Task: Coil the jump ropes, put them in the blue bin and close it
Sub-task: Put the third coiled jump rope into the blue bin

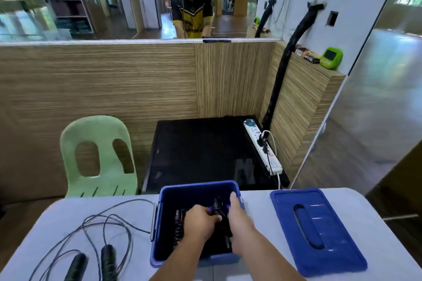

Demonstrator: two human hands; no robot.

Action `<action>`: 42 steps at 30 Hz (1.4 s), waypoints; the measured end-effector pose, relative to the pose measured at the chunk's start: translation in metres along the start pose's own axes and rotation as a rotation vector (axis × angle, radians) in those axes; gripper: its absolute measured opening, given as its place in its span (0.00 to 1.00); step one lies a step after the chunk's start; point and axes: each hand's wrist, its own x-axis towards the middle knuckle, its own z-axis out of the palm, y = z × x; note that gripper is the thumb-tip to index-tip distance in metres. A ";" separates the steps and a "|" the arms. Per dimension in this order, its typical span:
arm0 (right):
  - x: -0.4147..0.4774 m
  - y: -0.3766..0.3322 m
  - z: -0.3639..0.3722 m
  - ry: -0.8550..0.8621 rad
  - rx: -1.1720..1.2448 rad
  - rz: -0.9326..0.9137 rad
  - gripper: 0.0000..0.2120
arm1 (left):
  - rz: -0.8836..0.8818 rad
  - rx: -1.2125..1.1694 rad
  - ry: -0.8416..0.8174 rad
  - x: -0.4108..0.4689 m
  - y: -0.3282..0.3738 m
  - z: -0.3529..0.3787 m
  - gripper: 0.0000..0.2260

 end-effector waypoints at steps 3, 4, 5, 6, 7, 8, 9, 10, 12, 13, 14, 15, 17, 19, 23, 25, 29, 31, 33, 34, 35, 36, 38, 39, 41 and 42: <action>0.009 0.001 0.004 -0.017 0.124 0.059 0.32 | 0.031 0.075 -0.001 0.004 0.003 0.005 0.12; 0.008 0.000 0.006 -0.019 0.150 0.055 0.32 | 0.044 0.096 -0.003 0.003 0.004 0.006 0.11; 0.009 0.000 0.008 -0.008 0.150 0.055 0.30 | 0.051 0.112 -0.005 0.003 0.005 0.007 0.11; 0.013 0.001 0.008 -0.012 0.163 0.049 0.30 | 0.051 0.120 -0.012 0.003 0.006 0.008 0.10; 0.016 0.001 0.008 -0.004 0.165 0.057 0.30 | 0.051 0.125 -0.015 0.004 0.006 0.010 0.10; 0.016 0.001 0.008 -0.012 0.170 0.059 0.30 | 0.044 0.129 -0.017 0.004 0.006 0.011 0.10; 0.016 0.001 0.008 -0.014 0.175 0.065 0.29 | 0.033 0.133 -0.013 0.004 0.007 0.011 0.09; 0.019 0.001 0.008 -0.006 0.190 0.065 0.30 | 0.020 0.140 -0.010 0.004 0.007 0.011 0.09; 0.021 0.002 0.008 -0.009 0.186 0.073 0.30 | 0.013 0.152 -0.006 0.005 0.007 0.011 0.08; 0.021 0.003 0.008 -0.018 0.186 0.067 0.30 | 0.012 0.157 -0.005 0.006 0.007 0.012 0.08; 0.022 0.004 0.008 -0.024 0.179 0.053 0.29 | 0.011 0.159 -0.006 0.006 0.008 0.011 0.08; 0.020 0.003 0.008 -0.022 0.152 0.044 0.28 | 0.013 0.157 -0.005 0.007 0.007 0.012 0.08; 0.018 0.001 0.006 -0.021 0.101 0.044 0.27 | 0.005 0.148 -0.011 0.009 0.006 0.012 0.10; 0.013 -0.003 0.004 -0.005 0.072 0.036 0.23 | -0.007 0.147 -0.016 0.009 0.005 0.012 0.11; 0.003 -0.007 0.000 0.004 -0.033 0.014 0.32 | 0.009 0.130 -0.018 0.004 0.005 0.008 0.11; -0.002 -0.007 0.000 -0.003 -0.054 0.002 0.34 | 0.011 0.114 -0.016 0.000 0.006 0.005 0.11; -0.011 -0.012 -0.005 -0.046 -0.057 -0.017 0.34 | 0.044 0.090 0.017 -0.011 0.008 -0.003 0.11; -0.015 -0.013 -0.009 -0.080 -0.059 -0.024 0.34 | 0.072 0.065 0.040 -0.019 0.011 -0.008 0.10; -0.021 -0.018 -0.011 -0.094 -0.090 -0.085 0.32 | 0.099 0.030 0.057 -0.027 0.013 -0.014 0.11; -0.024 -0.019 -0.012 -0.089 -0.128 -0.105 0.32 | 0.109 0.008 0.067 -0.031 0.014 -0.018 0.12; -0.027 -0.021 -0.013 -0.088 -0.150 -0.119 0.33 | 0.118 -0.018 0.075 -0.035 0.015 -0.022 0.12; -0.031 -0.022 -0.012 -0.102 -0.169 -0.128 0.34 | 0.129 -0.048 0.088 -0.040 0.015 -0.027 0.12; -0.034 -0.022 -0.011 -0.133 -0.187 -0.154 0.33 | 0.156 -0.077 0.130 -0.051 0.014 -0.036 0.11; -0.035 -0.021 -0.010 -0.138 -0.205 -0.180 0.31 | 0.170 -0.071 0.160 -0.057 0.013 -0.042 0.10; -0.040 -0.018 -0.008 -0.166 -0.242 -0.232 0.30 | 0.188 -0.064 0.227 -0.071 0.009 -0.053 0.10; -0.044 -0.016 -0.007 -0.192 -0.262 -0.257 0.30 | 0.197 -0.077 0.254 -0.078 0.007 -0.059 0.09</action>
